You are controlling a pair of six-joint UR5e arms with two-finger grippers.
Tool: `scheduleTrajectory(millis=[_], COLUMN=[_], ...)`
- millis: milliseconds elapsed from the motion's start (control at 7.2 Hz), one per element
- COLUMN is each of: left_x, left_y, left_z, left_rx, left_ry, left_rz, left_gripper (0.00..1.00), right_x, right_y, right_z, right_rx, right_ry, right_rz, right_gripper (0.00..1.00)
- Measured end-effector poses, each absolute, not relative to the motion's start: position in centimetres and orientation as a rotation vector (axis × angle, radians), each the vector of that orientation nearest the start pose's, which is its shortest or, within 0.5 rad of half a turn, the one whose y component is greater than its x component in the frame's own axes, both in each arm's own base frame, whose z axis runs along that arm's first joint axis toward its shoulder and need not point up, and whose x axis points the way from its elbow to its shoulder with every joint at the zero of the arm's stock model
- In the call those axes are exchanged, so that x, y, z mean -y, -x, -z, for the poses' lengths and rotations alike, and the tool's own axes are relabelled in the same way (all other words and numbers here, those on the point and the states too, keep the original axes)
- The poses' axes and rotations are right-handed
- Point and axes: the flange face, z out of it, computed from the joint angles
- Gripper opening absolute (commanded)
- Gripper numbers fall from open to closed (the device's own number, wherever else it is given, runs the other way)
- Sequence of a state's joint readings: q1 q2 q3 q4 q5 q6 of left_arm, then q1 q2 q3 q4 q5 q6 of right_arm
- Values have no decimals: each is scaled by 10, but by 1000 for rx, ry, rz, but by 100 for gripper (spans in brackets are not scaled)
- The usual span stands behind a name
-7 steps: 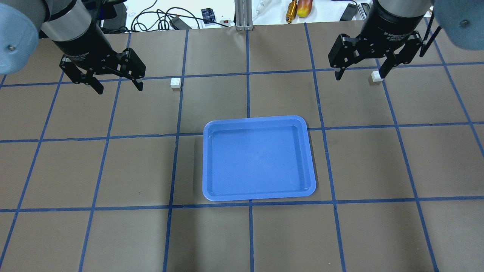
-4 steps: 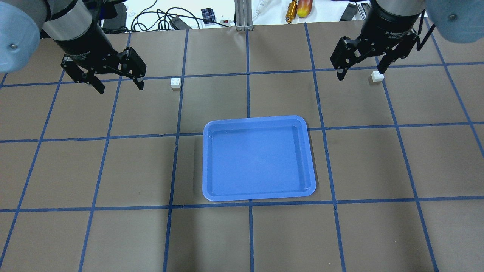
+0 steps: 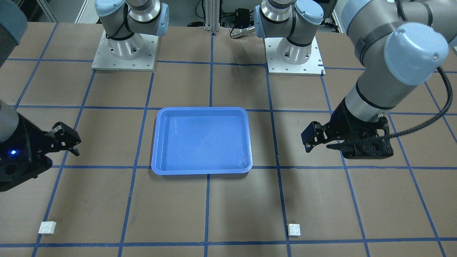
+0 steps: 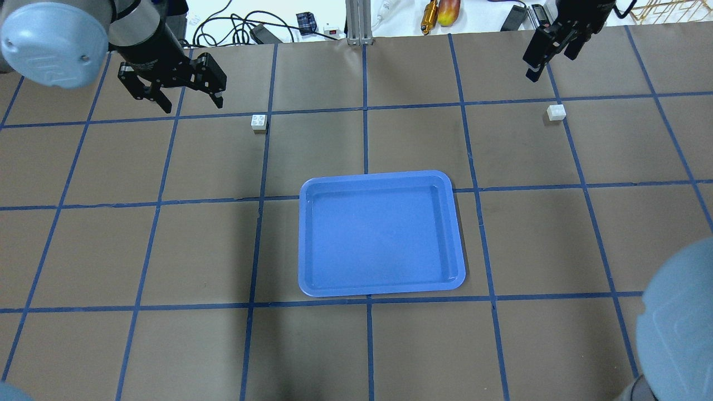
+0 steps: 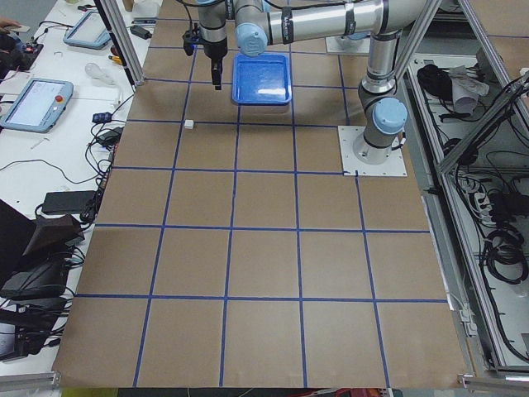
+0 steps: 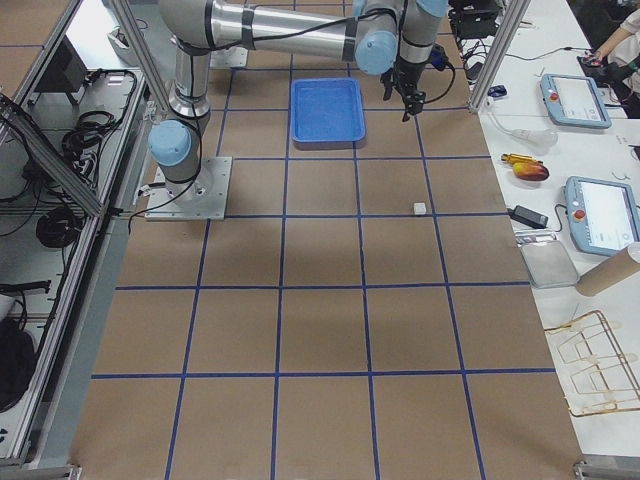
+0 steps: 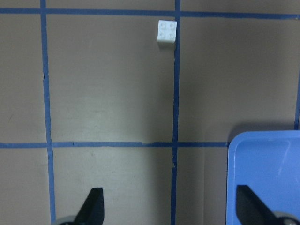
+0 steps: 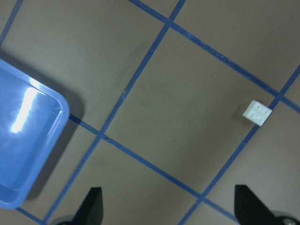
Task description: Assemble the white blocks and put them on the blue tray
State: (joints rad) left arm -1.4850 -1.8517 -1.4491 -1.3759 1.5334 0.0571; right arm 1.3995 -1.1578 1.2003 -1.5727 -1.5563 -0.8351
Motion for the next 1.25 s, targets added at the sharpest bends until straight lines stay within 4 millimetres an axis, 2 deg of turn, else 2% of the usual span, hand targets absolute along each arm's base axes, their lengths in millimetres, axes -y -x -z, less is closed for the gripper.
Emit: scheduleTrajectory(millis=[139,417,694,833,972,1250], left_x=[645,694,722,730,735,740], left_y=[82,79,85,86,88,90], left_z=[-387,-321,-260,-235,-211,-180], left_rx=[-3175,-3183,-3257,-3278,-3299,-3322], left_ry=[36,30,26,22,7,-69], left_rz=[79,111,108,108,97,78], left_gripper=[100,100,100,100,100,100], right_x=[693,716,730,735,740,748], right_y=[15,80,140,156,162,165], right_z=[-416,-371,-308,-280,-260,-235], right_rx=[-2857,-2617,-2347,-2254,-2171,-2023], right_ry=[1229,1528,1668,1720,1796,1980], right_rz=[-20,78,248,297,345,438], right_gripper=[100,100,100,100,100,100])
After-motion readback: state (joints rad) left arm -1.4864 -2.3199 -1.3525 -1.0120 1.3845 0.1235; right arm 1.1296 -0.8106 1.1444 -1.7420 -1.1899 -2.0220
